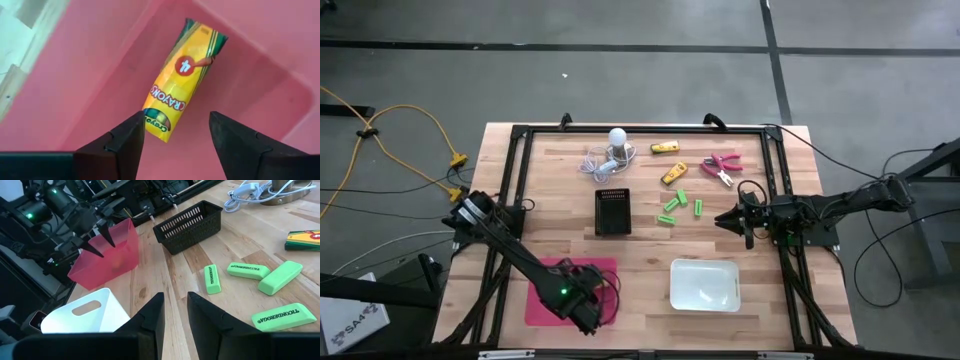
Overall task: Pick & Place School Supplies
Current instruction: Put the yellow crayon box into the pink bin
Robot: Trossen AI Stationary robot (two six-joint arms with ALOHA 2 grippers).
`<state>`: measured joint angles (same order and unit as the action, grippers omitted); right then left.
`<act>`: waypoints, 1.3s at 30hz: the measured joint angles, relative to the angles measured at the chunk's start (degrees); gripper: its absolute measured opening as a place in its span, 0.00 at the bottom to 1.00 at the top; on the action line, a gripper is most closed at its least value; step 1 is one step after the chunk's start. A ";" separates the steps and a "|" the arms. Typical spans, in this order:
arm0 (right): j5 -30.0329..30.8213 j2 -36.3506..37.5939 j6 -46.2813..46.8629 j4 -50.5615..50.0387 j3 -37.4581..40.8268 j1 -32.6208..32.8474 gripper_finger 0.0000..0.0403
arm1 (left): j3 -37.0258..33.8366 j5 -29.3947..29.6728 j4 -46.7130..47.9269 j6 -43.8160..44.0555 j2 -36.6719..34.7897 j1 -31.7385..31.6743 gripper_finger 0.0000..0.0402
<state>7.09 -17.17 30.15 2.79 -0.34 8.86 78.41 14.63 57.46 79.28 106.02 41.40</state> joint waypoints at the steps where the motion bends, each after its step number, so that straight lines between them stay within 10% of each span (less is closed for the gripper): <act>1: 0.00 -0.02 0.02 0.00 0.00 0.00 0.18 | 0.00 0.56 0.15 0.06 -0.38 0.14 0.53; 24: 0.00 0.00 0.02 0.00 0.00 0.02 0.18 | 0.02 1.47 -3.46 -19.11 -8.49 -13.93 0.53; 39: 0.00 -0.02 0.01 0.00 0.00 0.01 0.18 | 0.02 0.13 -19.10 -47.21 -8.49 -27.29 0.53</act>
<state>7.09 -17.19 30.16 2.79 -0.34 8.88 78.43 14.76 38.36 32.06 97.54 14.11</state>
